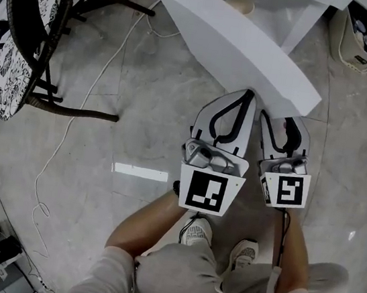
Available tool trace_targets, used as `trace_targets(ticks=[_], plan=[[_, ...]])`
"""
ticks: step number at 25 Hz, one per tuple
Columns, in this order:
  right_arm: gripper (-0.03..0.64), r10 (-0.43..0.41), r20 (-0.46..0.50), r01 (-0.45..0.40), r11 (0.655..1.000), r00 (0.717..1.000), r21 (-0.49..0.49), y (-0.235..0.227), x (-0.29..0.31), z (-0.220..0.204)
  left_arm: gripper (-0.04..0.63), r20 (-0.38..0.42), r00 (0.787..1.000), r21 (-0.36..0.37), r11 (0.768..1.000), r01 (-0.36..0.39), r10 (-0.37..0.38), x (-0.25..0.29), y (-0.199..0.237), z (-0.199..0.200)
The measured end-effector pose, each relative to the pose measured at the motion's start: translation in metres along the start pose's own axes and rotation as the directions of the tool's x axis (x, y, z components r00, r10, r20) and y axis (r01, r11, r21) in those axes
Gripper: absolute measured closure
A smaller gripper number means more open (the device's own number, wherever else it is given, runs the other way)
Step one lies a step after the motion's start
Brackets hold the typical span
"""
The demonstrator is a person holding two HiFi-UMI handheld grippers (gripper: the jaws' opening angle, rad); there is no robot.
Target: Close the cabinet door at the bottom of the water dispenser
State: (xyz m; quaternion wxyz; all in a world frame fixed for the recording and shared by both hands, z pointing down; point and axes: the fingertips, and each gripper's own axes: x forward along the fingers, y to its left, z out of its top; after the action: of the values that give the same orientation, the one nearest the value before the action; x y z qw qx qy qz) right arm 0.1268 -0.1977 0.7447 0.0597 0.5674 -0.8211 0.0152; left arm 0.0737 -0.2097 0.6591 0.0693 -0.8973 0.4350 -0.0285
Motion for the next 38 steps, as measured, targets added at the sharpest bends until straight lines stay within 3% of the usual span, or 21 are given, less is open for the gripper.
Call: trace_targets(ticks=[19,25,38], plan=[[0.42,-0.058,-0.04,0.056,0.996,0.997,-0.063,-0.037,0.009,0.004,0.586,0.04,0.998,0.036,0.999,0.037,-0.038,0.038,-0.01,0.007],[0.428,-0.102,-0.026,0.102,0.995,0.994,0.008,-0.071,0.024,0.006,0.586,0.05,0.998,0.028,0.999,0.041,-0.043,0.056,-0.01,0.012],[0.453,-0.153,0.001,0.153,0.988,0.988,-0.001,-0.104,0.057,0.018,0.588,0.054,0.997,0.055,0.998,0.044,-0.047,0.084,-0.002,0.015]])
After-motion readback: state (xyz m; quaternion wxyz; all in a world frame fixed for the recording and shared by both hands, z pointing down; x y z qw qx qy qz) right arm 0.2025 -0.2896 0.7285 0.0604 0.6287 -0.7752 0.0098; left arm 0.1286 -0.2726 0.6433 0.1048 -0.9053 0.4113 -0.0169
